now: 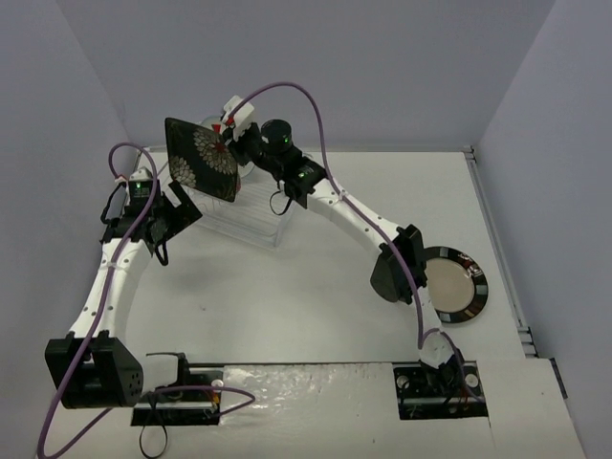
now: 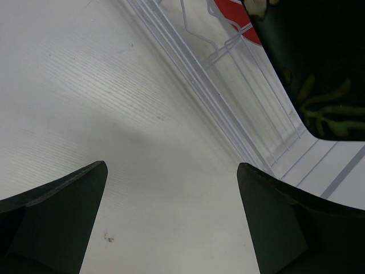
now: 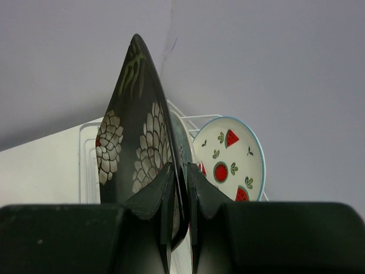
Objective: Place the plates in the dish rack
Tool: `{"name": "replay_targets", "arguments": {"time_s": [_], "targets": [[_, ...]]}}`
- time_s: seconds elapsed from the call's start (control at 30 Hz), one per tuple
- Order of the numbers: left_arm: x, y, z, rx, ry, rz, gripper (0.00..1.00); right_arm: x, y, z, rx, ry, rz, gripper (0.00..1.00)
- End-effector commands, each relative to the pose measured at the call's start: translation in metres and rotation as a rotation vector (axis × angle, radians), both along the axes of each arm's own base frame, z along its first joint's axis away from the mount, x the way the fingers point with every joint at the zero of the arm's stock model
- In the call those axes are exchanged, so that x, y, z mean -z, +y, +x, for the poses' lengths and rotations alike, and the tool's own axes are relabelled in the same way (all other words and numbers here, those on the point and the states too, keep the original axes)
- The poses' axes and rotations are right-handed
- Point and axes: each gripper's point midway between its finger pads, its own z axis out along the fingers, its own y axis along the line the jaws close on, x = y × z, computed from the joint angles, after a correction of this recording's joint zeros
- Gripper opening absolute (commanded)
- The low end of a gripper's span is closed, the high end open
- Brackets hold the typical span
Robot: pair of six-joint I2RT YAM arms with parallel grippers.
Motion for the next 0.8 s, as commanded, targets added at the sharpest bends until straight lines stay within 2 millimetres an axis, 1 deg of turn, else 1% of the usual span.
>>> {"name": "replay_targets", "arguments": {"time_s": [0.0, 0.1, 0.2, 0.3, 0.33, 0.43, 0.63, 0.77], "targets": [[-0.018, 0.004, 0.007, -0.017, -0.067, -0.003, 0.97, -0.145, -0.018, -0.005, 0.059, -0.39, 0.262, 0.0], [-0.019, 0.006, 0.007, -0.025, -0.072, 0.0, 0.97, -0.146, -0.017, -0.001, 0.088, -0.443, 0.271, 0.0], [-0.021, 0.007, 0.008, -0.033, -0.083, -0.003, 0.97, -0.152, -0.023, 0.004, 0.141, -0.496, 0.303, 0.0], [-0.022, 0.009, 0.008, -0.041, -0.089, -0.007, 0.97, -0.154, -0.028, 0.009, 0.19, -0.533, 0.33, 0.0], [-0.022, 0.009, 0.008, -0.042, -0.09, -0.011, 0.97, -0.152, -0.028, 0.011, 0.195, -0.539, 0.333, 0.0], [-0.021, 0.01, 0.008, -0.047, -0.094, -0.014, 0.97, -0.155, -0.027, 0.008, 0.203, -0.578, 0.345, 0.0], [-0.017, 0.008, 0.008, -0.044, -0.101, -0.027, 0.97, -0.14, -0.016, 0.006, 0.202, -0.614, 0.306, 0.0], [-0.015, 0.008, 0.007, -0.052, -0.1, -0.034, 0.97, -0.124, -0.008, 0.007, 0.218, -0.621, 0.282, 0.0]]}}
